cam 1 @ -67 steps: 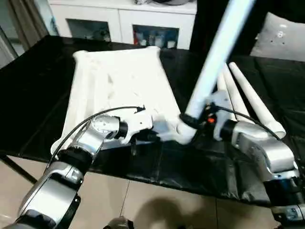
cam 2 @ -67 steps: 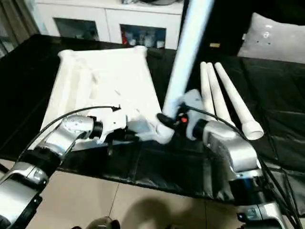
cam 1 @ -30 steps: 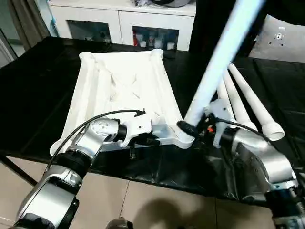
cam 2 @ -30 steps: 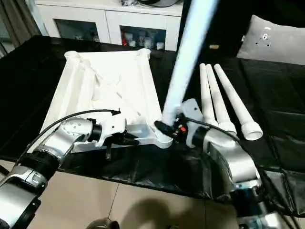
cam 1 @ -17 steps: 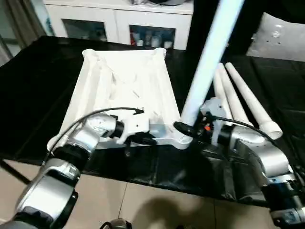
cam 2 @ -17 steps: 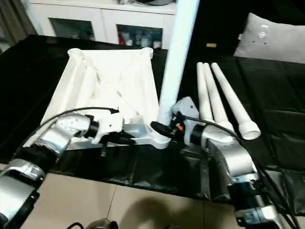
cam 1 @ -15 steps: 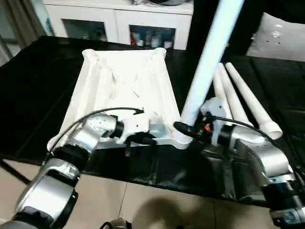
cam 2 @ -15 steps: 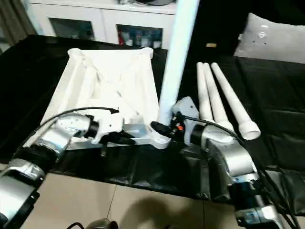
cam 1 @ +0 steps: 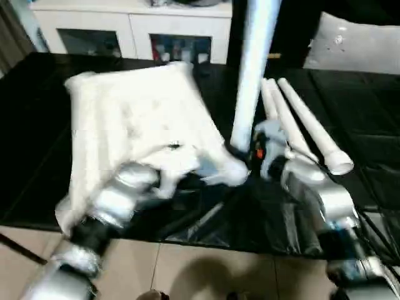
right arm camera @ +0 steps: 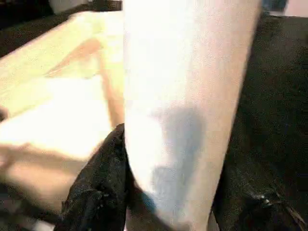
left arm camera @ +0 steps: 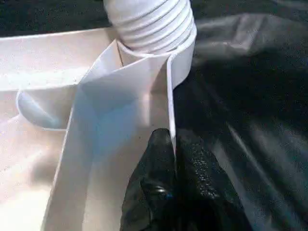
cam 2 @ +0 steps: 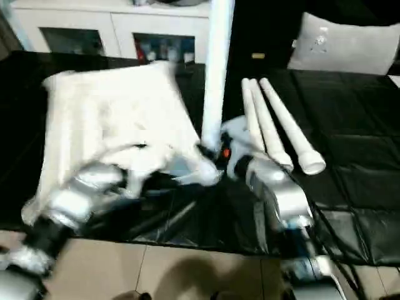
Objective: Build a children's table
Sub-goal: Insert table leg to table base
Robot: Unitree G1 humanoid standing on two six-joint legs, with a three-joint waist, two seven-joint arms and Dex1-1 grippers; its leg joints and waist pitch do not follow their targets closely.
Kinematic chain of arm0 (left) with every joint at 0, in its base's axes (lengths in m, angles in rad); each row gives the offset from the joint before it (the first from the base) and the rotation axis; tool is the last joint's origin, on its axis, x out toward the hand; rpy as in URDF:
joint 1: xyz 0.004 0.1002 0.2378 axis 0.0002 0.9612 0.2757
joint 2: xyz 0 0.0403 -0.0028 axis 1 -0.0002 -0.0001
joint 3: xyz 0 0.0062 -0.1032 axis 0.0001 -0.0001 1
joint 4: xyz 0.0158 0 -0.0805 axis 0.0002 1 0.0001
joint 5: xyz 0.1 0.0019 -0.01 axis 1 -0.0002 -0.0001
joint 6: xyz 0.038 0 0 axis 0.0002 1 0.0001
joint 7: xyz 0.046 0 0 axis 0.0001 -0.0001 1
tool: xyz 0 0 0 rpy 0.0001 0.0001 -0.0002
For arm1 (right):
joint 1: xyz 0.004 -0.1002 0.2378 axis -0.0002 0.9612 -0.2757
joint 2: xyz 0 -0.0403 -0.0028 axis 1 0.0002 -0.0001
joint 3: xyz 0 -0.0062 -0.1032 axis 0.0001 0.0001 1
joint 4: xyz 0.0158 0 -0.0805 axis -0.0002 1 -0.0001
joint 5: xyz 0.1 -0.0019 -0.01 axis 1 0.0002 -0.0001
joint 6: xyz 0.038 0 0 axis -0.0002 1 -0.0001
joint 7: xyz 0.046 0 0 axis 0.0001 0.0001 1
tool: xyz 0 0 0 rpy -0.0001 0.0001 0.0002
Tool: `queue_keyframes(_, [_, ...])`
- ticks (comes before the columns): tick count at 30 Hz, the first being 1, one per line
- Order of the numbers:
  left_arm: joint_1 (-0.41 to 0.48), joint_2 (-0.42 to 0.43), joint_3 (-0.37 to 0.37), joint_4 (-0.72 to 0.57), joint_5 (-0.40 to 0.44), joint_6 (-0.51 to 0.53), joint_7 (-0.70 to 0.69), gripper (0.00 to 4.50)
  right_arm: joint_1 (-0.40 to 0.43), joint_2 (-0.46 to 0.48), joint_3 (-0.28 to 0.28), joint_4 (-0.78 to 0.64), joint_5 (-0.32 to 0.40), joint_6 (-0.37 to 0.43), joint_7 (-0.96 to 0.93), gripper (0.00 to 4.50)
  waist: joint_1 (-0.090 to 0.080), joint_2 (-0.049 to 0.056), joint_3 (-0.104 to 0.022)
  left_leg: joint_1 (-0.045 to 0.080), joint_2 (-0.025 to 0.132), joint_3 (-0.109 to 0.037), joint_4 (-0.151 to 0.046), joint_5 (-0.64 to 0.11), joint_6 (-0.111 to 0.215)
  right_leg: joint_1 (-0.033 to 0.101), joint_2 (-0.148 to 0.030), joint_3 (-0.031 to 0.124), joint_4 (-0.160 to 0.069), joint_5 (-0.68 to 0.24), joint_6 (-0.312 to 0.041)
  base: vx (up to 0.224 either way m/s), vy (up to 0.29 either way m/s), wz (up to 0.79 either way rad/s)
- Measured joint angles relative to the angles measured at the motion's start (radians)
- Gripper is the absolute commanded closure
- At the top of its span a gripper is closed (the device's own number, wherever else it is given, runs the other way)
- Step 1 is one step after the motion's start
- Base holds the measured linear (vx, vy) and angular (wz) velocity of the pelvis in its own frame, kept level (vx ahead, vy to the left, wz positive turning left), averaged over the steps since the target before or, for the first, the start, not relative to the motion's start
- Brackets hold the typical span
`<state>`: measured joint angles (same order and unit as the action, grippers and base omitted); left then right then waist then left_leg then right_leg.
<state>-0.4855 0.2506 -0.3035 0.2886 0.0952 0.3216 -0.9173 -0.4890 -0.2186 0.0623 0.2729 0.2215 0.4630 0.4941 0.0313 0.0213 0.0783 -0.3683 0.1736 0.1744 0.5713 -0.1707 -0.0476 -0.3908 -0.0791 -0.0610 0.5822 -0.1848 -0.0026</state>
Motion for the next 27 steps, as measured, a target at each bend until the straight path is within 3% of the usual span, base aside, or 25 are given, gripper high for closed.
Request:
queue_keyframes(4, [0.004, -0.042, -0.022, -0.046, 0.039, 0.055, 0.055, 4.50, -0.015, -0.001, -0.002, 0.022, -0.027, -0.006, -0.026, 2.62, 0.014, -0.004, 0.002, -0.001, 0.000, 0.001, -0.006, 0.000, 0.000, 0.001, 0.000, 0.000, -0.005, 0.000, 0.000, 0.000, 0.000, 0.00])
queue_keyframes(10, [0.002, -0.029, -0.046, -0.083, 0.042, 0.092, 0.088, 4.50, 0.013, 0.003, -0.007, -0.012, -0.031, -0.056, -0.021, 2.62, 0.016, -0.004, 0.002, -0.004, 0.000, 0.001, -0.011, 0.000, 0.000, -0.001, 0.000, -0.001, -0.006, 0.002, -0.003, 0.000, 0.000, 0.00])
queue_keyframes(15, [0.002, 0.020, -0.046, -0.088, 0.046, 0.021, 0.074, 4.50, 0.068, 0.044, -0.075, -0.037, 0.032, -0.153, 0.004, 2.62, 0.011, -0.001, 0.003, -0.017, 0.002, 0.001, -0.011, 0.002, -0.002, -0.015, 0.002, -0.002, -0.005, 0.003, -0.005, 0.000, 0.000, 0.00])
queue_keyframes(21, [-0.005, 0.103, -0.033, -0.034, 0.027, -0.151, 0.016, 4.50, 0.110, 0.076, -0.178, -0.118, 0.193, -0.166, 0.072, 2.62, 0.004, 0.004, 0.011, -0.022, 0.002, 0.002, -0.011, 0.005, 0.004, -0.020, 0.002, -0.003, -0.004, 0.003, -0.005, 0.000, 0.000, 0.00])
queue_keyframes(23, [-0.007, 0.104, -0.024, -0.027, 0.012, -0.155, -0.001, 4.06, 0.110, 0.058, -0.181, -0.153, 0.214, -0.156, 0.099, 2.62, 0.006, 0.004, 0.011, -0.022, 0.002, 0.002, -0.011, 0.005, 0.004, -0.020, 0.002, -0.003, -0.004, 0.003, -0.006, 0.000, 0.000, 0.00])
queue_keyframes(27, [-0.010, 0.111, 0.037, -0.045, -0.083, -0.107, -0.068, 3.70, 0.125, -0.001, -0.142, -0.194, 0.203, -0.133, 0.149, 2.62, 0.008, 0.002, 0.013, -0.022, 0.003, 0.002, -0.010, 0.005, 0.005, -0.021, 0.002, -0.003, -0.002, 0.002, -0.008, 0.000, 0.000, 0.00])
